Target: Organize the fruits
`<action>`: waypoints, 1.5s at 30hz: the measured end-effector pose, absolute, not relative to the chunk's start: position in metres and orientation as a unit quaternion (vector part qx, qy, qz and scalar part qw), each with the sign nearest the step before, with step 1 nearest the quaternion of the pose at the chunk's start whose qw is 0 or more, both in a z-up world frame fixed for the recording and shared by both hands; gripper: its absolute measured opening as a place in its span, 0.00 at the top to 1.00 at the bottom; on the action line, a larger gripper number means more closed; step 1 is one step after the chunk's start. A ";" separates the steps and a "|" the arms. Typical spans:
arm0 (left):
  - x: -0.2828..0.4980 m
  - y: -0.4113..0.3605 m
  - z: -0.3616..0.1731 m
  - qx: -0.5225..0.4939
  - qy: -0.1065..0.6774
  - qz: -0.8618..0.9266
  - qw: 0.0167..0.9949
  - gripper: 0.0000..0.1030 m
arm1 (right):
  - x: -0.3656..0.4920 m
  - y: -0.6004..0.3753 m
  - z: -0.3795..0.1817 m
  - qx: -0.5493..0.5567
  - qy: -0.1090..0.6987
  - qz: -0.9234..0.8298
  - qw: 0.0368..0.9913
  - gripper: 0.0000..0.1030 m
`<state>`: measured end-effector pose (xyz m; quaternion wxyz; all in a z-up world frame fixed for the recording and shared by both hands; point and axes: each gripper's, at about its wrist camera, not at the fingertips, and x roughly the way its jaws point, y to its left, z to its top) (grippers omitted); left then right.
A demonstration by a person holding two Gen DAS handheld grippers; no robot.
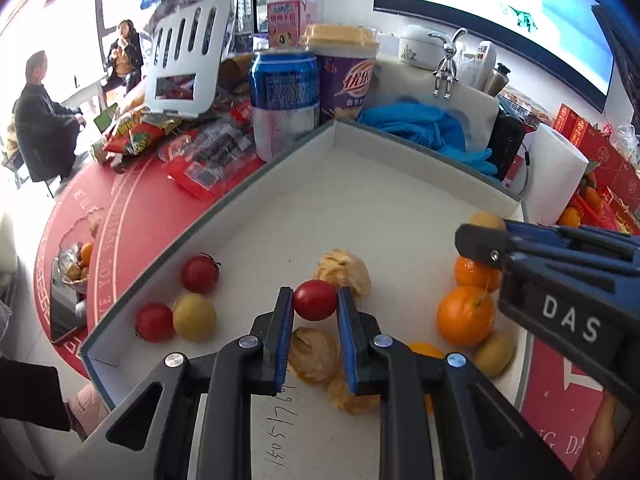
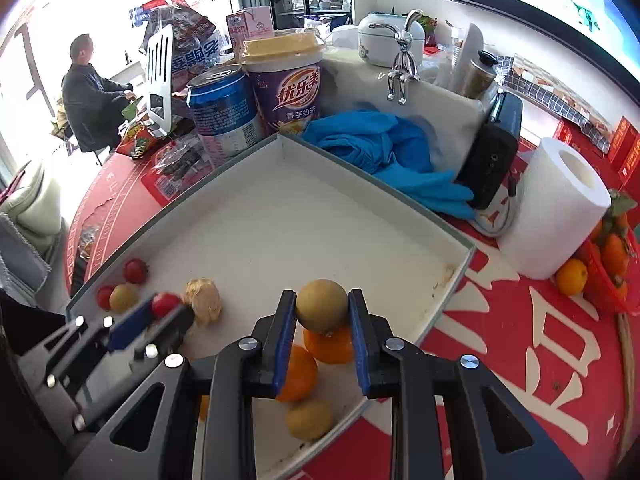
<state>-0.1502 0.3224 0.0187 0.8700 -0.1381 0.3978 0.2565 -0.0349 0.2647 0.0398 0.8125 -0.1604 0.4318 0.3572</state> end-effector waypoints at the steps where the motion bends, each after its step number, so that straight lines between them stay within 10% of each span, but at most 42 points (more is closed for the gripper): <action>1: -0.150 0.324 0.018 -0.143 0.398 0.255 0.869 0.77 | -0.034 0.267 0.040 -0.163 0.433 0.358 0.811 0.74; 4: -0.153 0.326 0.019 -0.152 0.401 0.251 0.868 0.63 | -0.036 0.271 0.042 -0.168 0.435 0.365 0.806 0.74; 7: -0.158 0.322 0.026 -0.141 0.389 0.261 0.872 0.28 | -0.040 0.273 0.046 -0.174 0.440 0.374 0.797 0.73; 9: -0.163 0.319 0.035 -0.126 0.376 0.270 0.877 0.19 | -0.041 0.275 0.050 -0.174 0.439 0.377 0.797 0.45; 10: -0.165 0.318 0.037 -0.124 0.375 0.270 0.878 0.19 | -0.042 0.274 0.054 -0.172 0.434 0.378 0.800 0.08; 11: -0.165 0.318 0.040 -0.123 0.376 0.268 0.878 0.16 | -0.044 0.272 0.059 -0.167 0.424 0.377 0.806 0.00; 45: -0.170 0.297 0.052 -0.106 0.440 0.246 0.857 0.09 | -0.060 0.234 0.064 -0.200 0.483 0.341 0.781 0.00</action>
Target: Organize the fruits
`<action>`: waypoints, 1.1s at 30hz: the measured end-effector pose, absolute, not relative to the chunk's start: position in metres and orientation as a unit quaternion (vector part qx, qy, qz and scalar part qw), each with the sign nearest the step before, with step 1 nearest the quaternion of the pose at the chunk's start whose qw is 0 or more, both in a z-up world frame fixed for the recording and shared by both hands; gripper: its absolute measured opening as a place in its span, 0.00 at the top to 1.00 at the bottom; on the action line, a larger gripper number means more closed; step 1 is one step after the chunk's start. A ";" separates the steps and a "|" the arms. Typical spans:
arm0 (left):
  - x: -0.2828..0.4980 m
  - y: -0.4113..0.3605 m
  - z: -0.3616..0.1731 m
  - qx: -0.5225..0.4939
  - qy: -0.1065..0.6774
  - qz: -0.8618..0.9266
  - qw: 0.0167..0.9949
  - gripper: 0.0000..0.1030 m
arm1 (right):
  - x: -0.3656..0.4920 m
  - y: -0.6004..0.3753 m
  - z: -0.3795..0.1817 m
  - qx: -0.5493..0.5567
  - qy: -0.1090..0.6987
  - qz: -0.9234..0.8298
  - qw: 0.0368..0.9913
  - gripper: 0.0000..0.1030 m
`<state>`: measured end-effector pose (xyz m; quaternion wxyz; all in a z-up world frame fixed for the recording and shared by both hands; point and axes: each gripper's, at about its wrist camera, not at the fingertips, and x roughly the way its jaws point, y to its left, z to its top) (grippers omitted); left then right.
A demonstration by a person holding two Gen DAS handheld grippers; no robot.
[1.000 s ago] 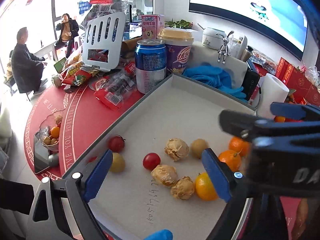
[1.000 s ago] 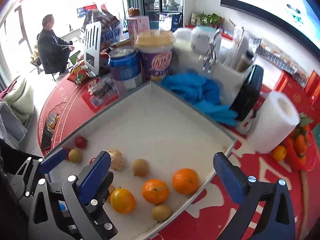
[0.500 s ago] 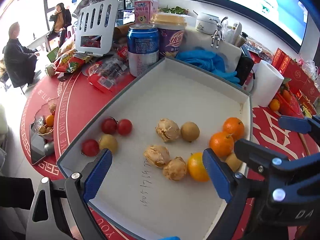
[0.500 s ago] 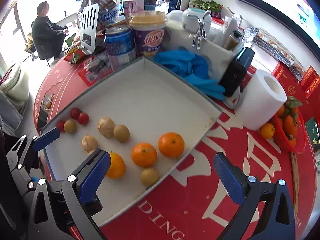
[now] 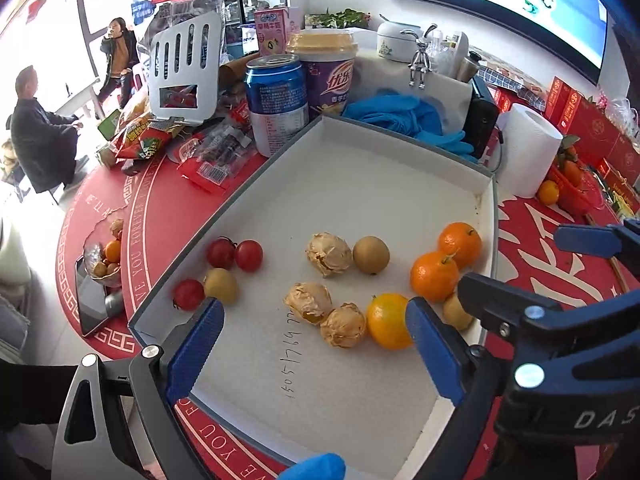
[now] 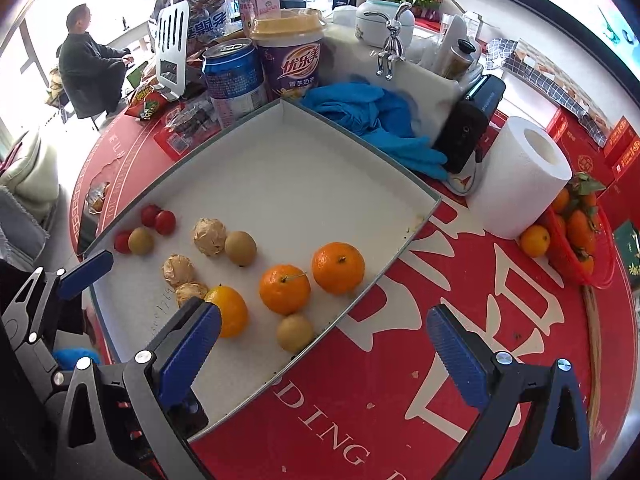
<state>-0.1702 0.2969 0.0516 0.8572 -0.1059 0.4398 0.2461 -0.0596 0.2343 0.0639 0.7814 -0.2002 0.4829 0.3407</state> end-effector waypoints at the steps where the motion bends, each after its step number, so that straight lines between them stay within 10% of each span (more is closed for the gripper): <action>1: -0.170 0.296 0.051 -0.107 0.442 0.244 0.857 0.09 | -0.059 0.234 0.064 -0.199 0.484 0.341 0.781 0.00; 33: -0.170 0.295 0.046 -0.117 0.471 0.236 0.842 0.09 | -0.063 0.242 0.057 -0.213 0.500 0.338 0.768 0.00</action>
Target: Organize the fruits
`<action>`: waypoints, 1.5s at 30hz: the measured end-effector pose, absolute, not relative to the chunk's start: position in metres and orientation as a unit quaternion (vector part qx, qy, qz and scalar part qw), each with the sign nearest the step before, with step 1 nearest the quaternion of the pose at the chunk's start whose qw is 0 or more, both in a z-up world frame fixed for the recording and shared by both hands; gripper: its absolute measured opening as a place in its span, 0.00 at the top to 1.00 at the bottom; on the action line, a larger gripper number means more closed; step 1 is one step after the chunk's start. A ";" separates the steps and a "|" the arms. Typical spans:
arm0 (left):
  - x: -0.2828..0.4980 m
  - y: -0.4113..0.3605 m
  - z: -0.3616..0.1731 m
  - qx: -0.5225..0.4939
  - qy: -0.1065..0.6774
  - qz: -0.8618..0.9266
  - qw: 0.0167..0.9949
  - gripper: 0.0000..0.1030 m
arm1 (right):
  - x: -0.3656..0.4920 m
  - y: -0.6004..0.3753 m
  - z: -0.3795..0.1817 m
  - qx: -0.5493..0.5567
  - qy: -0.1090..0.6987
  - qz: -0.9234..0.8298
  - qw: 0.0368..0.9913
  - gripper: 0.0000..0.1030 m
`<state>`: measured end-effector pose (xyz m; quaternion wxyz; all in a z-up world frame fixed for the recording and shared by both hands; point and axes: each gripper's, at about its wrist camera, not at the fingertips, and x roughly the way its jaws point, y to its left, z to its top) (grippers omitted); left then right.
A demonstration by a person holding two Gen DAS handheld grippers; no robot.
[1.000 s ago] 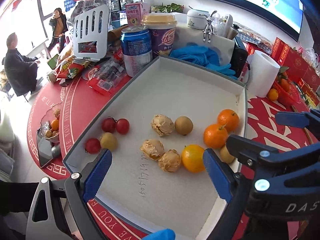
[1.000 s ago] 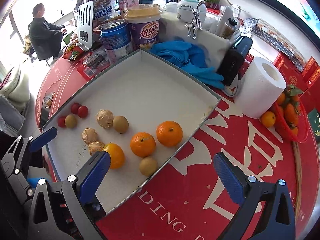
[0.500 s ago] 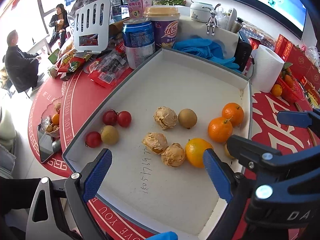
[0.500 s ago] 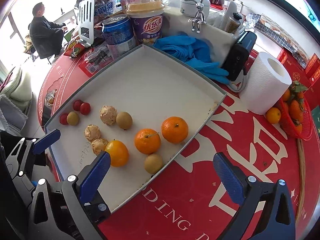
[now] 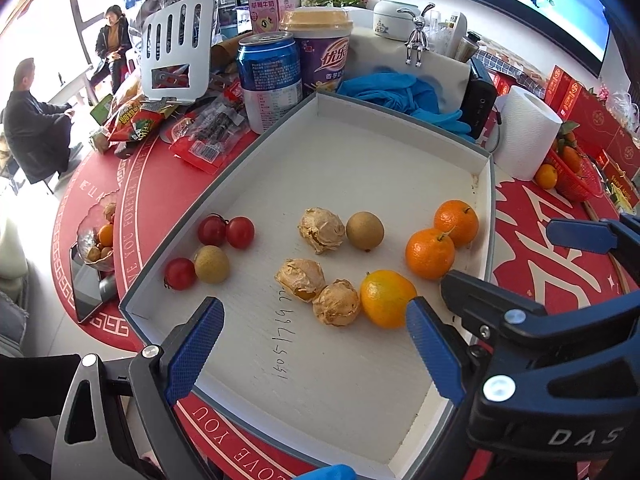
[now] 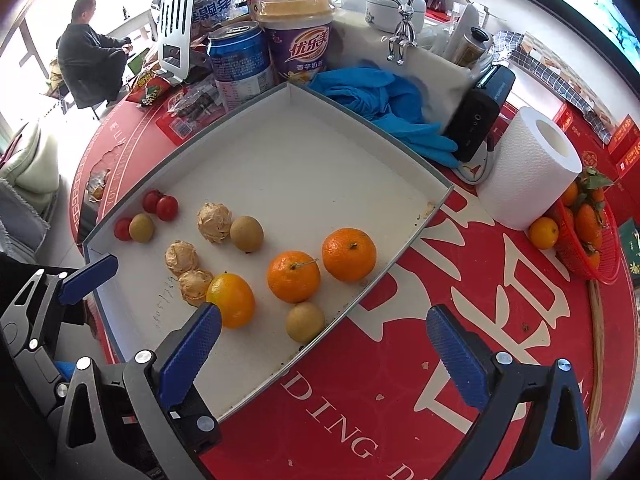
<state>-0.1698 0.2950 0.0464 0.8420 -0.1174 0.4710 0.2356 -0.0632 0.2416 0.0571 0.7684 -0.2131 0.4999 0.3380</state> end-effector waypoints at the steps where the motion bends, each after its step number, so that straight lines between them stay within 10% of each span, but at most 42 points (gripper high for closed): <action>1: -0.170 0.295 0.046 -0.118 0.472 0.236 0.841 0.09 | -0.063 0.241 0.057 -0.213 0.500 0.338 0.768 0.00; 45: -0.167 0.297 0.040 -0.123 0.478 0.237 0.837 0.09 | -0.063 0.241 0.054 -0.227 0.488 0.321 0.779 0.00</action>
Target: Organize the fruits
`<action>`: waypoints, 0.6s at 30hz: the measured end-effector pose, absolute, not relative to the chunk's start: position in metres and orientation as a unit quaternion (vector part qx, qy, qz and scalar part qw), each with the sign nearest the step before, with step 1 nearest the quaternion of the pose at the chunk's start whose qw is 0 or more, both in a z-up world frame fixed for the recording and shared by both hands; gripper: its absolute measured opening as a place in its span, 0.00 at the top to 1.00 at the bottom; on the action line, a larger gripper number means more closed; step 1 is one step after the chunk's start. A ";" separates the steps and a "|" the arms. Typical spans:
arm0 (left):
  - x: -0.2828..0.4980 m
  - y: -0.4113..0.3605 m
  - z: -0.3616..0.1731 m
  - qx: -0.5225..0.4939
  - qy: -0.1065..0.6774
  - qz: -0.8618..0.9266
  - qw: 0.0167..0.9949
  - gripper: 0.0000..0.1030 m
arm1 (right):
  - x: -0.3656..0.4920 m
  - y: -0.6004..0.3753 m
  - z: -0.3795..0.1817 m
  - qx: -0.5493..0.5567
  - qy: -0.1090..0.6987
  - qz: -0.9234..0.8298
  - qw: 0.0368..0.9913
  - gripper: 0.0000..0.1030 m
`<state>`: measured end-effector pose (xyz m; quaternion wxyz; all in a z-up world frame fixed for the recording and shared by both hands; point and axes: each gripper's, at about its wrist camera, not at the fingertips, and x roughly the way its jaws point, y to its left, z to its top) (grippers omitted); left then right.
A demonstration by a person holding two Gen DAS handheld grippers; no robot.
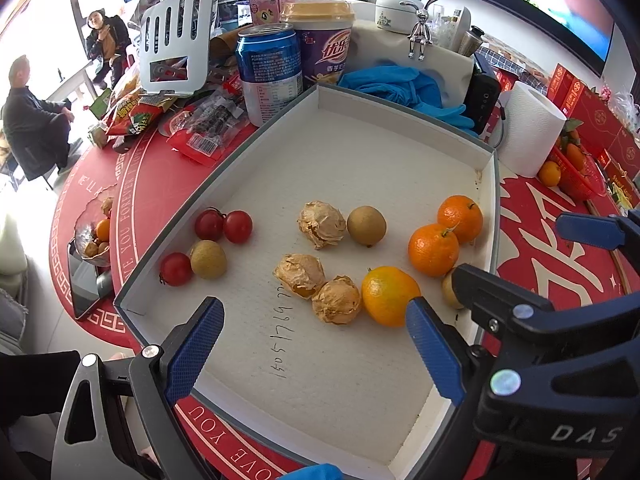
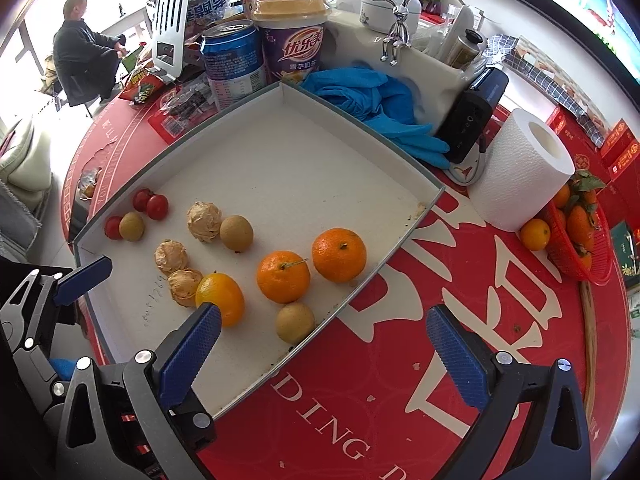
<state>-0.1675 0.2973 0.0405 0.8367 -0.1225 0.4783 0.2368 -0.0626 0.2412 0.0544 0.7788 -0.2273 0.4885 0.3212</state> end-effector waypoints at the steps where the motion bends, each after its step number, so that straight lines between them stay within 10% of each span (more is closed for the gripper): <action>1: -0.167 0.298 0.040 -0.123 0.479 0.237 0.836 0.09 | -0.062 0.242 0.055 -0.229 0.487 0.319 0.780 0.00; 18: -0.167 0.298 0.039 -0.121 0.479 0.239 0.836 0.09 | -0.061 0.242 0.055 -0.232 0.484 0.315 0.783 0.00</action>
